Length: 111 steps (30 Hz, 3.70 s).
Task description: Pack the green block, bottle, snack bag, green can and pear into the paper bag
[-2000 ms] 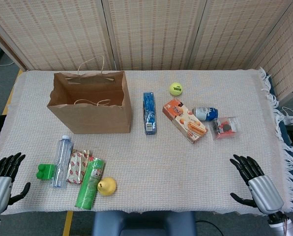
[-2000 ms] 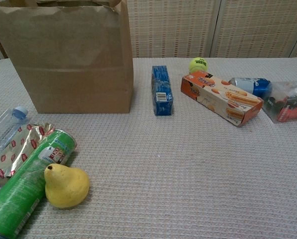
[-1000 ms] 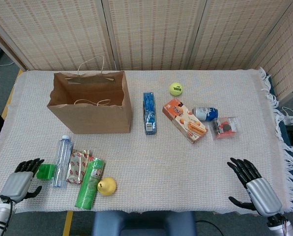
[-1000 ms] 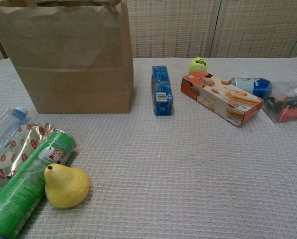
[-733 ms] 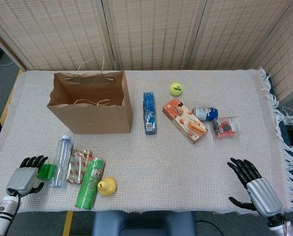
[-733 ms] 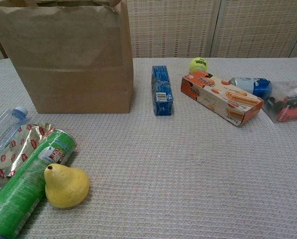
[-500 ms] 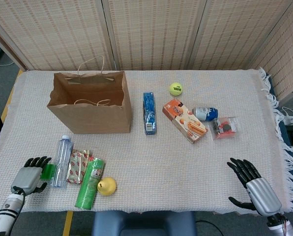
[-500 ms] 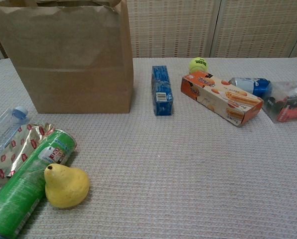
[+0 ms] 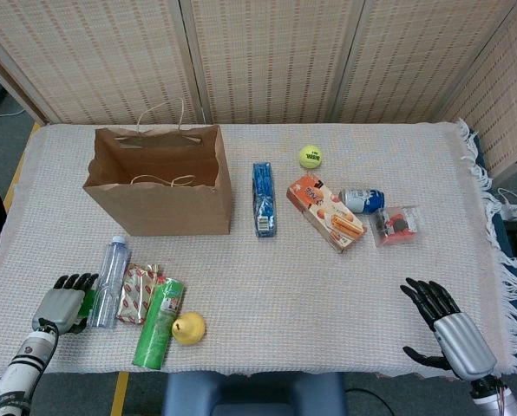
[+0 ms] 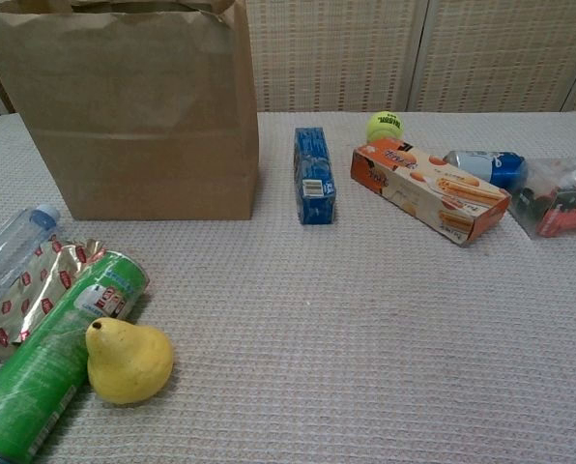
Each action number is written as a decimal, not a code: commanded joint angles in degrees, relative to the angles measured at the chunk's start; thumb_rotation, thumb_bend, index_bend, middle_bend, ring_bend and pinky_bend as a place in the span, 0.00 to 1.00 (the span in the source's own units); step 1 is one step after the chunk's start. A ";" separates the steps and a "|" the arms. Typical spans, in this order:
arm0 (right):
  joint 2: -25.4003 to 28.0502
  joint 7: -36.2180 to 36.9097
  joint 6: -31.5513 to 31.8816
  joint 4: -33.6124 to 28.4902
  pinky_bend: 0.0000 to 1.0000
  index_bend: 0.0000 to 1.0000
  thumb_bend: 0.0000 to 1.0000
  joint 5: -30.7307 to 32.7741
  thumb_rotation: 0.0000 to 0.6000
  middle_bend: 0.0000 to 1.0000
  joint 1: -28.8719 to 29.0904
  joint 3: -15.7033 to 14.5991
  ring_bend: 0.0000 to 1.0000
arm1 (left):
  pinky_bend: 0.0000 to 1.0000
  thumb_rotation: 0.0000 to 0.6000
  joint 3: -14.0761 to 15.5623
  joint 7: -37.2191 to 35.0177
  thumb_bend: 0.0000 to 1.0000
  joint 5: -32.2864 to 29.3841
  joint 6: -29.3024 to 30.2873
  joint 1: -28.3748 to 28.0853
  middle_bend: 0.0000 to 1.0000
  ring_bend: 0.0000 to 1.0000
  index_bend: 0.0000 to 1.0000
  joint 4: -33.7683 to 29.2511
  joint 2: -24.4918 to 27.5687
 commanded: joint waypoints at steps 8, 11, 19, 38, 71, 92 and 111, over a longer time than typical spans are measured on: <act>0.17 0.09 -0.43 -0.38 0.00 0.00 0.06 0.29 1.00 0.00 0.10 -0.05 0.00 | 0.69 1.00 -0.22 -1.65 0.59 1.69 4.18 0.43 0.47 0.49 0.51 5.22 -3.29; 0.18 0.05 -0.53 -0.44 0.00 0.00 0.06 0.36 1.00 0.00 0.12 -0.05 0.00 | 0.78 1.00 -0.57 -3.27 0.62 3.43 6.41 1.07 0.59 0.60 0.60 5.83 -3.25; 0.22 0.02 -0.41 -0.50 0.00 0.00 0.06 0.43 1.00 0.00 0.04 -0.01 0.00 | 0.78 1.00 -5.69 -7.44 0.64 5.13 15.75 2.56 0.62 0.61 0.62 2.67 0.41; 0.35 0.32 -0.72 -0.57 0.00 0.00 0.06 0.11 1.00 0.00 0.13 -0.34 0.00 | 0.69 1.00 -39.05 -22.86 0.64 -24.39 18.56 -6.91 0.61 0.59 0.63 -25.95 10.88; 2.33 2.31 -3.01 -2.43 0.00 0.00 0.06 1.96 1.00 0.00 0.84 -0.50 0.00 | 0.16 1.00 -30.50 -0.39 0.36 -30.84 15.69 -34.93 0.00 0.00 0.00 -9.48 -5.62; 1.57 1.21 -2.26 -1.72 0.00 0.00 0.06 1.34 1.00 0.00 0.36 -0.48 0.00 | 0.61 1.00 -14.14 -31.32 0.60 4.22 28.71 -0.67 0.48 0.45 0.48 -21.66 13.21; 1.23 0.36 -2.77 -2.02 0.00 0.00 0.06 1.15 1.00 0.00 0.69 -0.37 0.00 | 0.08 1.00 5.77 -15.24 0.35 54.86 24.73 -5.14 0.00 0.00 0.00 22.87 4.35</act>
